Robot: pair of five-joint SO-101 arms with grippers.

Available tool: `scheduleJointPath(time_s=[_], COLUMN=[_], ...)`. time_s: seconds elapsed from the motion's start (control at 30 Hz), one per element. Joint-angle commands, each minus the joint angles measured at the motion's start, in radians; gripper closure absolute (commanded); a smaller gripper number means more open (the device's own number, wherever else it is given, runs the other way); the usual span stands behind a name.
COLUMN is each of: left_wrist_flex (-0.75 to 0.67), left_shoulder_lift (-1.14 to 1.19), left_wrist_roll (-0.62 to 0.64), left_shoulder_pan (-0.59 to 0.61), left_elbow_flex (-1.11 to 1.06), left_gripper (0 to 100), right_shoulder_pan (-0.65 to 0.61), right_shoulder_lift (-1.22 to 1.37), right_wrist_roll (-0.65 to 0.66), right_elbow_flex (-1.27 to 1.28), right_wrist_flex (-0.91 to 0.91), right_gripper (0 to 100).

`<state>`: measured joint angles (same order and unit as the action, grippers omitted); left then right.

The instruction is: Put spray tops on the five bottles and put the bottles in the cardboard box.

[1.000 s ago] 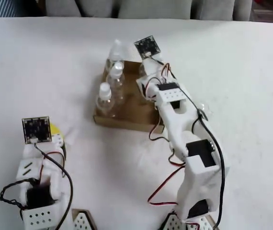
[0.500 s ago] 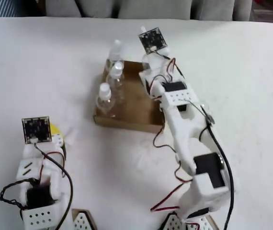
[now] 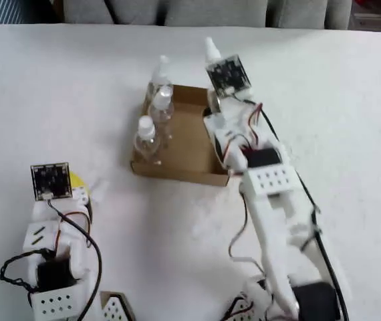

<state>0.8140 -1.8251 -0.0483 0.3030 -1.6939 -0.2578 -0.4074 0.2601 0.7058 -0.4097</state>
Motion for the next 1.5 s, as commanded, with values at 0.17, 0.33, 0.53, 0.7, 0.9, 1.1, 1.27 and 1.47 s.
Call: scheduleJointPath(time_s=[0.17, 0.33, 0.53, 0.7, 0.9, 1.1, 1.27, 1.47], left_wrist_flex=[-0.002, -0.032, 0.061, 0.176, 0.376, 0.485, 0.445, 0.345], left_shoulder_lift=[-0.002, -0.004, -0.002, 0.004, 0.271, 0.667, 0.885, 1.141], left_wrist_roll=[-0.006, -0.003, -0.006, -0.009, -0.002, 0.0, 0.117, 0.245], left_shoulder_pan=[-0.012, -0.01, -0.012, -0.048, -0.171, -0.381, -0.475, -0.521], left_elbow_flex=[0.002, 0.006, 0.127, 0.311, 0.697, 1.082, 1.289, 1.402], left_gripper=[96, 96, 96, 96, 96, 96, 96, 96], right_shoulder_pan=[0.004, -0.019, -0.114, -0.128, -0.16, -0.202, -0.203, -0.205], right_shoulder_lift=[-0.467, -0.714, -0.978, -1.191, -1.379, -1.391, -1.391, -1.391], right_wrist_roll=[-0.009, -0.009, -0.091, -0.106, -0.107, -0.1, -0.1, -0.107], right_elbow_flex=[0.293, 0.417, 0.453, 0.525, 0.617, 0.667, 0.724, 0.735], right_wrist_flex=[0.004, -0.09, -0.318, -0.366, -0.369, -0.303, -0.213, -0.203], right_gripper=[93.7, 93.7, 93.7, 93.7, 93.7, 93.3, 93.3, 93.7])
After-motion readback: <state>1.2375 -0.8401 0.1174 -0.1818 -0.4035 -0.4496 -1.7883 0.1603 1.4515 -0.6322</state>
